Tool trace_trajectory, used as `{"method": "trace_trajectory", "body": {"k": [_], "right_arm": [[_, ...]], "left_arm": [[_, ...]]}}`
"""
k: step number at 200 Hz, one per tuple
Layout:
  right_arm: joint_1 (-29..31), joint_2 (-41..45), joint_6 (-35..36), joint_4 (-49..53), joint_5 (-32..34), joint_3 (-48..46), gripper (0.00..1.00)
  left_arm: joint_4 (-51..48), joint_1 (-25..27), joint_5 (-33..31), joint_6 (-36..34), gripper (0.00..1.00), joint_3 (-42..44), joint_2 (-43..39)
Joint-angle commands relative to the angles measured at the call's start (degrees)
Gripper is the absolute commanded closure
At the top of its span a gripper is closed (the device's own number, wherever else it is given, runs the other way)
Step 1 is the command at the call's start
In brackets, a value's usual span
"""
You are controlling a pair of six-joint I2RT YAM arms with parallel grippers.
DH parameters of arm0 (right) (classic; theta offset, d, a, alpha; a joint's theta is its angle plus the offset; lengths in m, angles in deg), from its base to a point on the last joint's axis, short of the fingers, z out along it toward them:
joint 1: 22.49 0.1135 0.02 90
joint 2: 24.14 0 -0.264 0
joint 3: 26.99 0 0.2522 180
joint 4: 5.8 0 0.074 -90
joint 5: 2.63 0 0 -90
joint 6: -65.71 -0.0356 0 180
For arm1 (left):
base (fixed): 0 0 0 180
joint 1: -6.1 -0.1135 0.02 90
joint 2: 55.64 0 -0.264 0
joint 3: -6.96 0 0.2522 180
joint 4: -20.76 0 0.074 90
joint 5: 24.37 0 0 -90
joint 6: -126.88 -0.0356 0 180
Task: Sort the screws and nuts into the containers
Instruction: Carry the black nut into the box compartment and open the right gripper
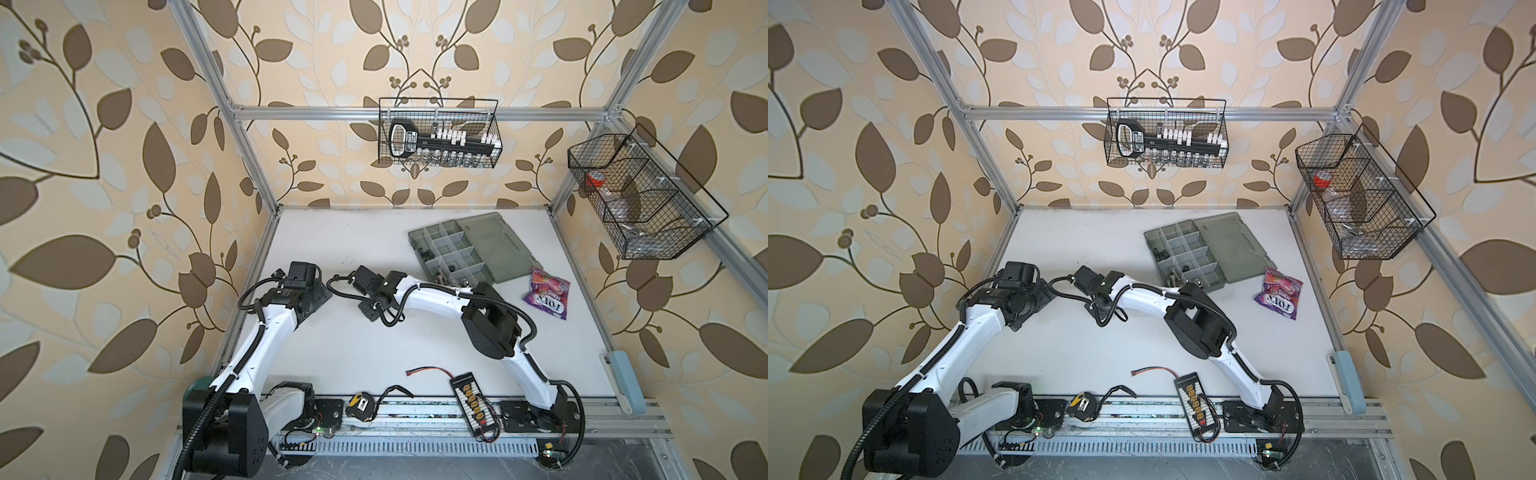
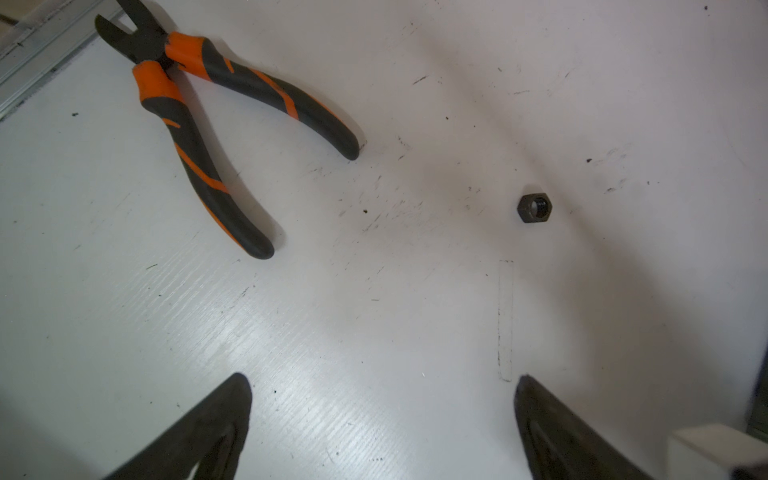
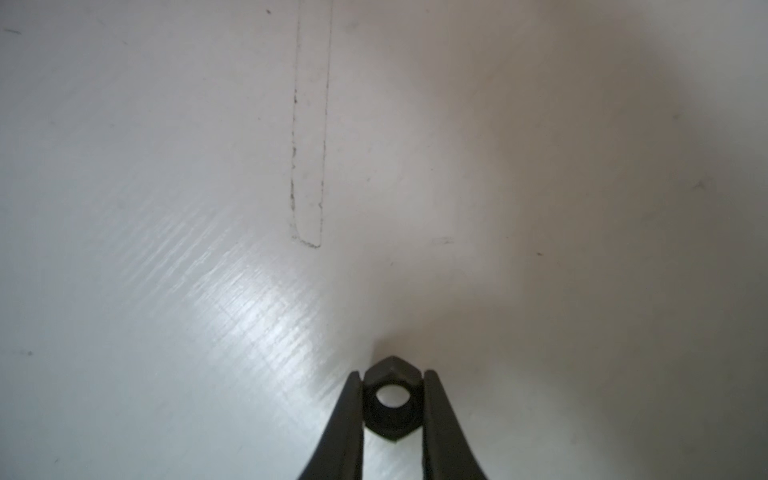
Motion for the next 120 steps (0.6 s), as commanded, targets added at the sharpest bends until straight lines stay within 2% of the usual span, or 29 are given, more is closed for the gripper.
{"method": "trace_trajectory", "body": {"k": [1,64,120], "right_arm": [[-1.4,6.5,-1.4,-0.9,1.8,-2.6,0.91],[-11.1,18.6,-3.5,-2.7,3.6,-12.1,0.92],[-23.7,22.7,-5.0,-3.0,1.7,-17.0,0.92]], "left_arm": [[0.8,-0.8,0.3,-0.3,0.01,-0.1,0.4],[0.9,-0.7,0.7,-0.6,0.01,-0.3,0.6],[1.0,-0.7,0.9,-0.9,0.01,-0.5,0.8]]}}
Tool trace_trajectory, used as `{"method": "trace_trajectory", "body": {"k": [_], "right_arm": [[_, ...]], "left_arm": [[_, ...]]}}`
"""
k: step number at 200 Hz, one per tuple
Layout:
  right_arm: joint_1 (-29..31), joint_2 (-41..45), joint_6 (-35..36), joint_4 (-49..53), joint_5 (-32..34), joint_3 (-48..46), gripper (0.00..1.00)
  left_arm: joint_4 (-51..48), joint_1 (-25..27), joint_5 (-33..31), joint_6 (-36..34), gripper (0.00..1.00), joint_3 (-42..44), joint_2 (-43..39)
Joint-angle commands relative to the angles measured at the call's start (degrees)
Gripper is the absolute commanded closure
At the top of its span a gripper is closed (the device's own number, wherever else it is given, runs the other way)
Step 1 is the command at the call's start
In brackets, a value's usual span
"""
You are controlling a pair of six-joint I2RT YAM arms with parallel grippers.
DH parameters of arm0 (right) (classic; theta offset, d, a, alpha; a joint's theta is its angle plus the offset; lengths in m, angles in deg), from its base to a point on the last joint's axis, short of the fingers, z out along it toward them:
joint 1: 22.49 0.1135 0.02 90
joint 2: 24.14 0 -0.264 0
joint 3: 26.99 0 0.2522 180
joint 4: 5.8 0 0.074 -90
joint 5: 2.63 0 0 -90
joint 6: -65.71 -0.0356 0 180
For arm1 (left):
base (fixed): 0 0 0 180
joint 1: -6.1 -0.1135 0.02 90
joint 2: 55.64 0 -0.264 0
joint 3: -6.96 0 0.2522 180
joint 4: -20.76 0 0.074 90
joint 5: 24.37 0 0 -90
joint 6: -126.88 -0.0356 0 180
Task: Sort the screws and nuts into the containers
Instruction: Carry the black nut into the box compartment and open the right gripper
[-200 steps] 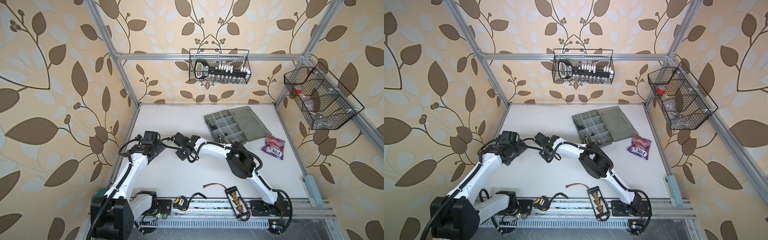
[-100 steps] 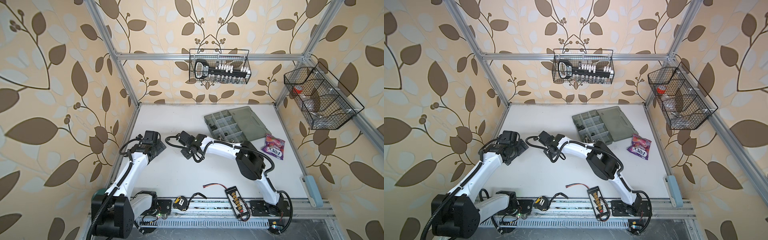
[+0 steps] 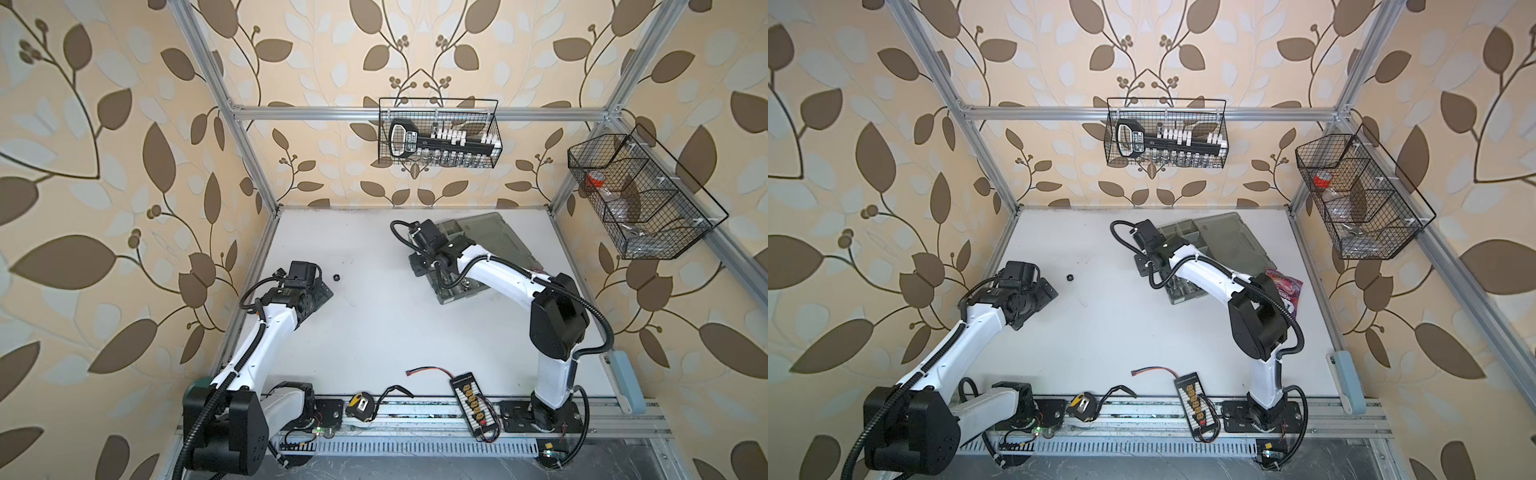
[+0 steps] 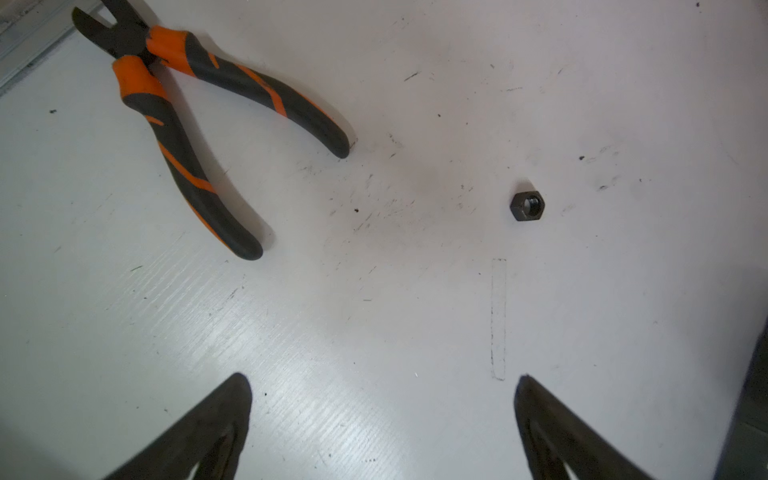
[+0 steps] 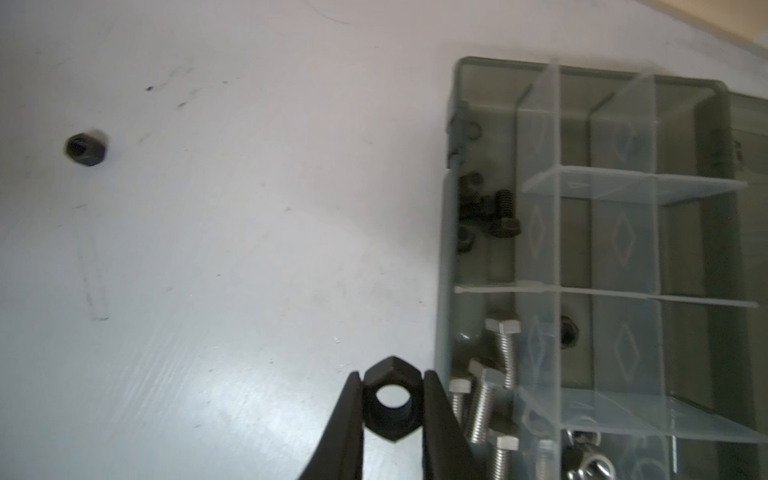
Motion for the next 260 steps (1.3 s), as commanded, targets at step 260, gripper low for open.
{"method": "trace_trajectory", "body": {"k": [260], "right_arm": [[-13.7,-2.9,-1.3,-2.0,-1.6,-6.4,0.71]], "left_arm": [[3.5,-0.8,5.0,-1.9,0.01,-3.1,4.2]]}}
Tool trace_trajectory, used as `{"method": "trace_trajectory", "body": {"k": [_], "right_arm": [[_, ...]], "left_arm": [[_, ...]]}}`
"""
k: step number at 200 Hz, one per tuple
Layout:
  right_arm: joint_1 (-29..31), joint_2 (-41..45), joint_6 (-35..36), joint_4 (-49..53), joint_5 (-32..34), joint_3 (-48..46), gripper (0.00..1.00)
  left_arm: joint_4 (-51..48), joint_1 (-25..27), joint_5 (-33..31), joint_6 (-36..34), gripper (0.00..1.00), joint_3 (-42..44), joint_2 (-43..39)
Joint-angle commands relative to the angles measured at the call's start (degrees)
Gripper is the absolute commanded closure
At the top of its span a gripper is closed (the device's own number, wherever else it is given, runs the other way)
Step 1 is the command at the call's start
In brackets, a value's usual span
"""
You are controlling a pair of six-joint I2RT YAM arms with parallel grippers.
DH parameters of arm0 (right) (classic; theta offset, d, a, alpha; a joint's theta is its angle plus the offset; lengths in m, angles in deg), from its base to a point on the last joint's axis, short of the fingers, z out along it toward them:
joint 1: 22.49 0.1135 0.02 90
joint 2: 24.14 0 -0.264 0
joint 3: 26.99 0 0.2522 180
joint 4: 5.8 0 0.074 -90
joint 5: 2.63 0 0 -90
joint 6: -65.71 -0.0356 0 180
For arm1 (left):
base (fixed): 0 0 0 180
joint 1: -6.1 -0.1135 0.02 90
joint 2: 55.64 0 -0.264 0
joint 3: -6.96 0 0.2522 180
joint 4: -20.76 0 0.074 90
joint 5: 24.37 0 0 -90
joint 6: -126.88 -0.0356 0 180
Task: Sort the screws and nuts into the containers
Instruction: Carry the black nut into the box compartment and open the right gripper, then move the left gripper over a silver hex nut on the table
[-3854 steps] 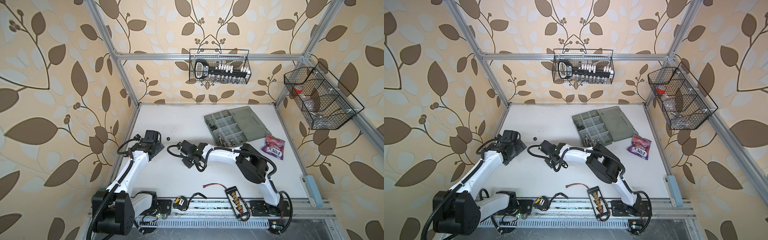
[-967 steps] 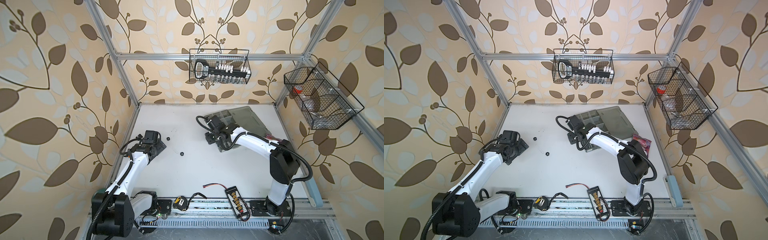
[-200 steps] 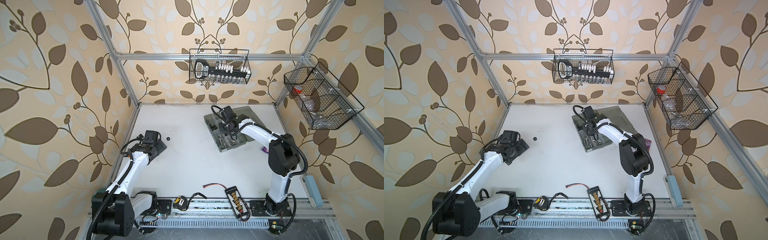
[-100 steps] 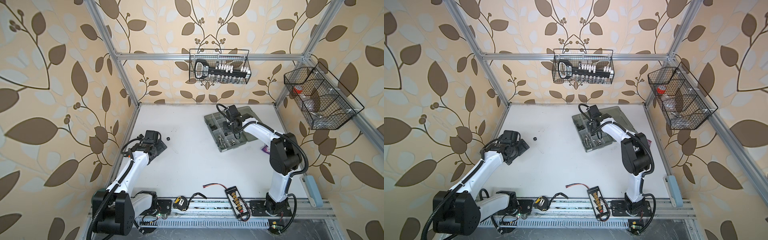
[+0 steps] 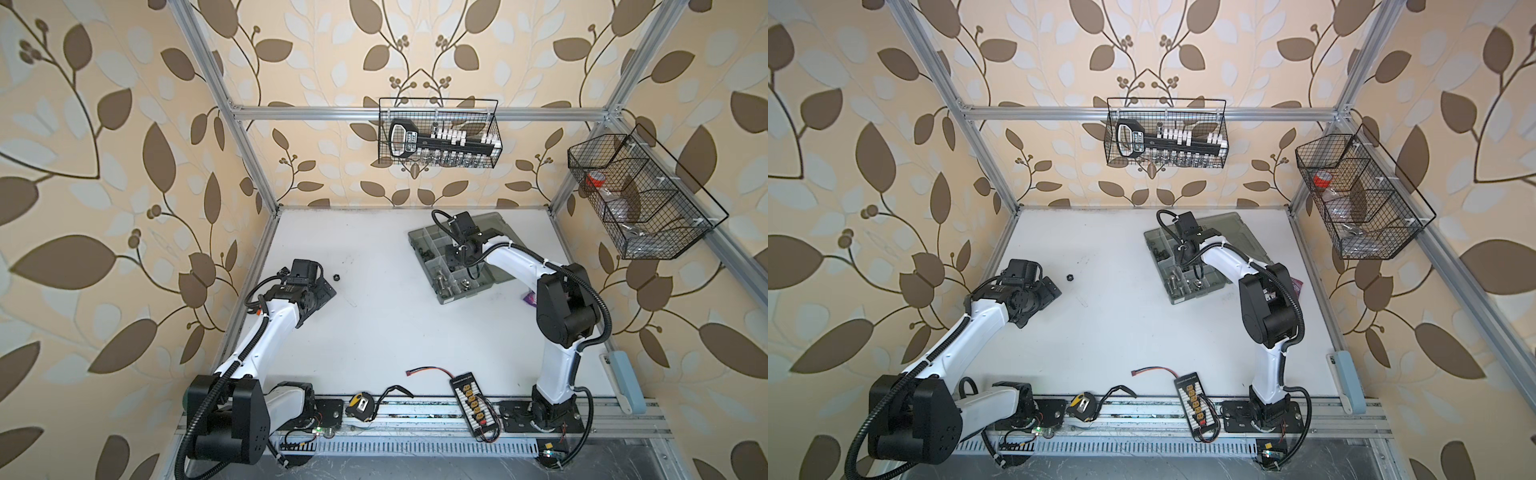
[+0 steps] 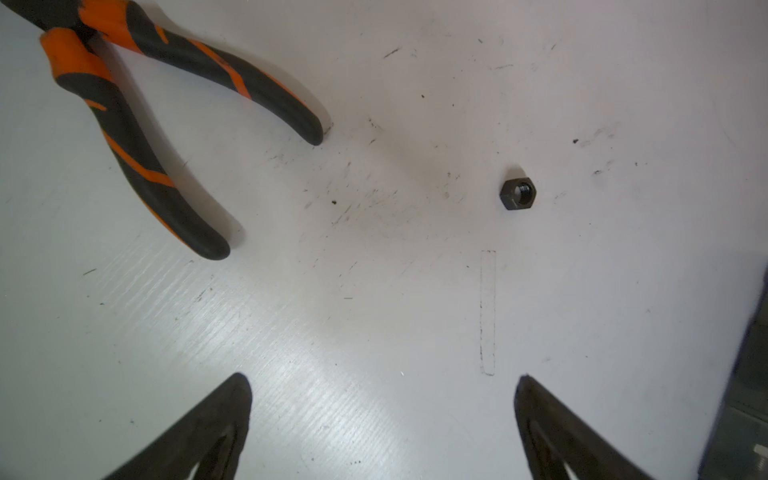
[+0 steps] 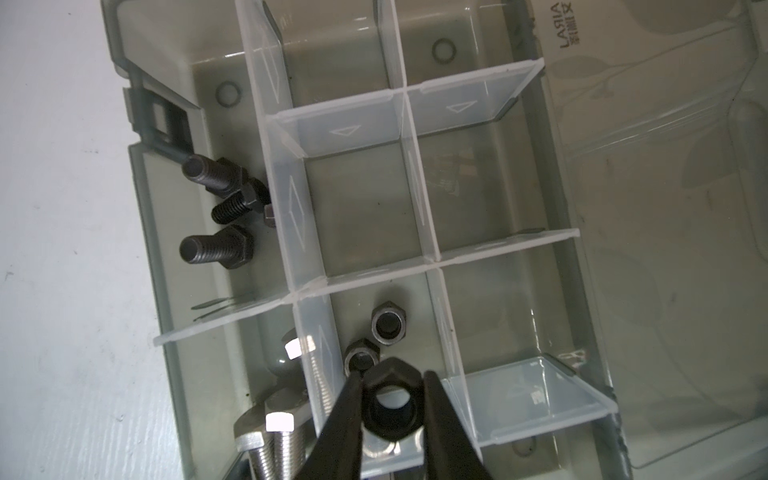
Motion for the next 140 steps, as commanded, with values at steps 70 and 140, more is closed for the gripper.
{"method": "trace_trajectory", "body": {"k": [70,140], "right_arm": [[-0.3,0.0,-0.2,-0.5,-0.4,-2.2,0.63],[-0.5,9.4,-0.6,-1.7,4.6,-5.9,0.46]], "left_arm": [[2.5,-0.7,5.4,-3.1,0.01,-5.5,6.0],[2.3,0.0,11.1,-6.9,0.03,-12.3,17.5]]}}
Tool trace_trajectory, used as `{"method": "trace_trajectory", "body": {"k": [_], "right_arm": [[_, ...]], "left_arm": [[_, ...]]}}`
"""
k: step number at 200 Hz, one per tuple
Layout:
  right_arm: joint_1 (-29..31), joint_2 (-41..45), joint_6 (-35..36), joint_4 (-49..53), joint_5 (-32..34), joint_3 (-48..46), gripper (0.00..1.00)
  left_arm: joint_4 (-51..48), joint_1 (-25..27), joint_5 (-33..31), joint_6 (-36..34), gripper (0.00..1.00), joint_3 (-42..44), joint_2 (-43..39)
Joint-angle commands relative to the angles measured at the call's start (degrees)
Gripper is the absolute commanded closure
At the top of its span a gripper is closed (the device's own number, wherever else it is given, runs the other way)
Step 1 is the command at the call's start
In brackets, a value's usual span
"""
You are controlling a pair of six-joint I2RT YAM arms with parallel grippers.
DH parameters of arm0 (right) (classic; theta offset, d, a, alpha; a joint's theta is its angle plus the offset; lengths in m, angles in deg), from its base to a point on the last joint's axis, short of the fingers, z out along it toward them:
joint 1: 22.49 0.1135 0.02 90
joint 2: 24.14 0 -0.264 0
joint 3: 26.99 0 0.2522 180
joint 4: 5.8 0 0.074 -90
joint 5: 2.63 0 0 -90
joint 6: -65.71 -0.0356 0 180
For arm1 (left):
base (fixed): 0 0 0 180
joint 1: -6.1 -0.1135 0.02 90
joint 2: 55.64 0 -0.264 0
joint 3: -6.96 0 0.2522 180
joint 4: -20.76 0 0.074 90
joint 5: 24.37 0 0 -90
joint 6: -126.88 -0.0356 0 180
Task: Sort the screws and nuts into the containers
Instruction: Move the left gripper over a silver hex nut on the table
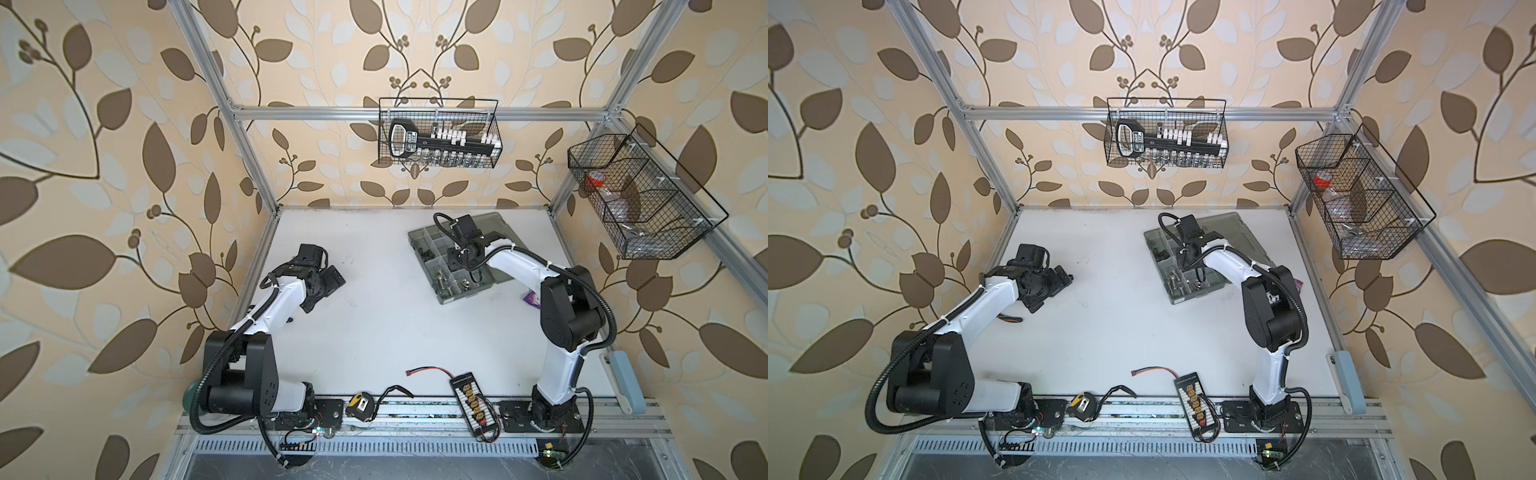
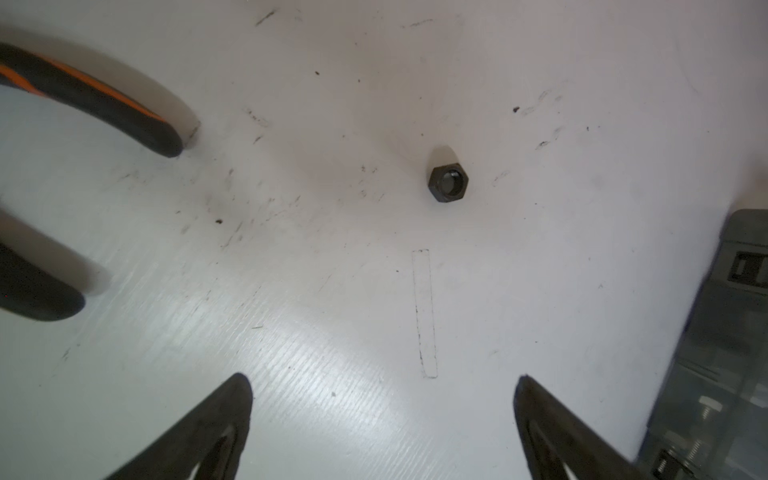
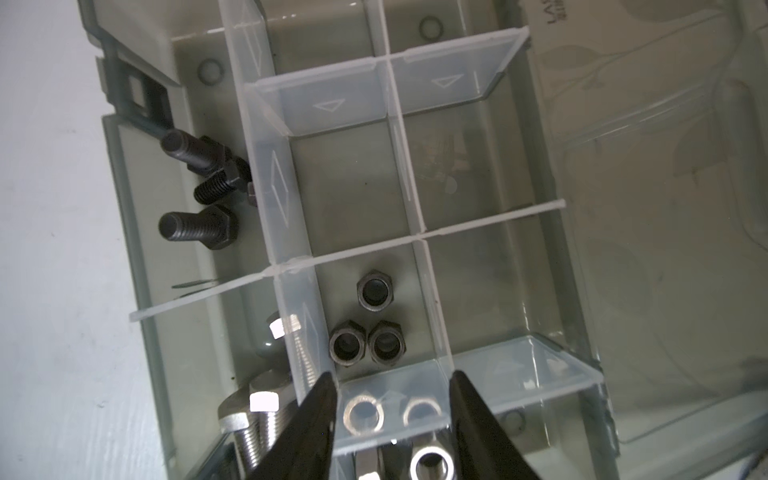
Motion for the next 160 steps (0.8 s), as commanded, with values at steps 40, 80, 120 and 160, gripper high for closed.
{"method": "trace_trajectory", "body": {"k": [40,80,120,160], "right_arm": [[-0.7,12.2,-1.6,-3.7,5.4,-6.3,0.01],[-0.7,16.2,-1.8,-4.7,6.5,-9.1,0.0],[-0.7,17.3,-1.7,-4.5,8.6,-10.1,0.0],[-0.7,17.7,-1.8,-4.3,8.7,-10.5,0.0]], "left_arm": [[-3.1,2.3,0.0,-5.1,0.12,-10.3,11.5],[-9.0,5.5,-5.8,-8.6,0.2,-20.0,20.1],[-12.6,5.5,-6.4,-11.7,0.28,-26.7,27.6],[-13.7,5.5,-8.9,-12.5,0.33,-29.6,30.5]]}}
